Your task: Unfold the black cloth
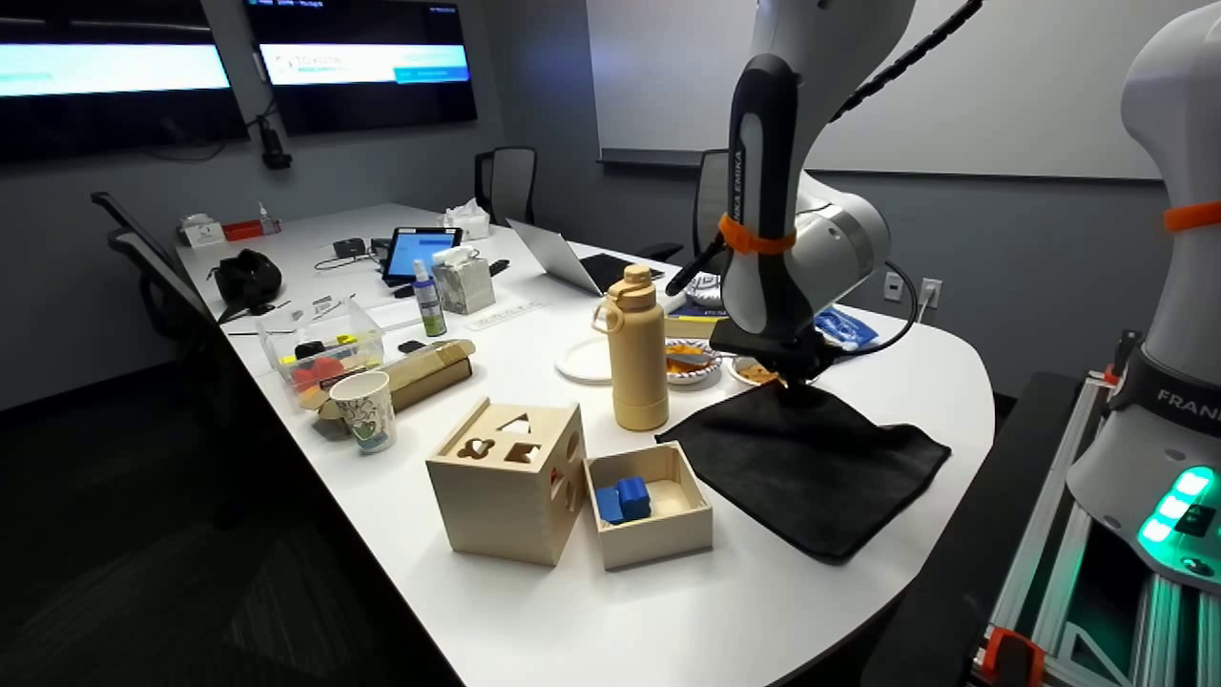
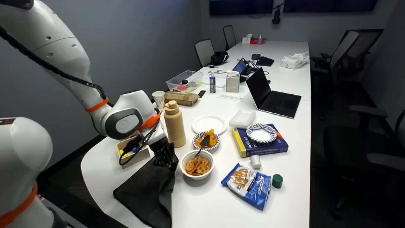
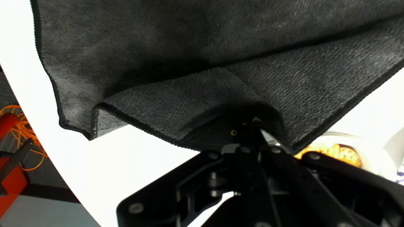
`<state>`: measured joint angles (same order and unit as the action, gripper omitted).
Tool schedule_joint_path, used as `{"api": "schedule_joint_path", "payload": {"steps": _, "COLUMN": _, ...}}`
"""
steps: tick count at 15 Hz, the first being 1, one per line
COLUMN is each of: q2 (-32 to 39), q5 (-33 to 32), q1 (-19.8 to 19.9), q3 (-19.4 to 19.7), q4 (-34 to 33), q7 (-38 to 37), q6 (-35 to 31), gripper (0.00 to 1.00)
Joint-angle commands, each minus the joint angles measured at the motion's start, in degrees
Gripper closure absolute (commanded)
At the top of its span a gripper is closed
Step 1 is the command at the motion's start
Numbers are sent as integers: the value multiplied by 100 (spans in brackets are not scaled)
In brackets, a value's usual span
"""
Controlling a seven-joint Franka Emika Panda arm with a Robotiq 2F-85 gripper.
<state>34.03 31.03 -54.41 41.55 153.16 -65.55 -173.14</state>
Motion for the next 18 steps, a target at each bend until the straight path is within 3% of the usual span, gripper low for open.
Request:
{"api": "schedule_joint_path", "payload": {"steps": 1, "q2": 358, "q5": -452, "q1": -65, "q3": 15, "q4": -139, "q7": -643, "q6": 31, "gripper": 99}}
{"api": "schedule_joint_path", "payload": {"steps": 8, "q2": 805, "q5": -832, "q1": -181, "q3": 42, "q4": -354, "q7": -1140, "q6": -53, "gripper": 99}}
{"api": "schedule_joint_path", "payload": {"steps": 18, "q2": 1497, "q5": -1099, "q1": -728, "q3": 385, "q4": -796, "q7": -1394, "q6": 64, "gripper": 99}}
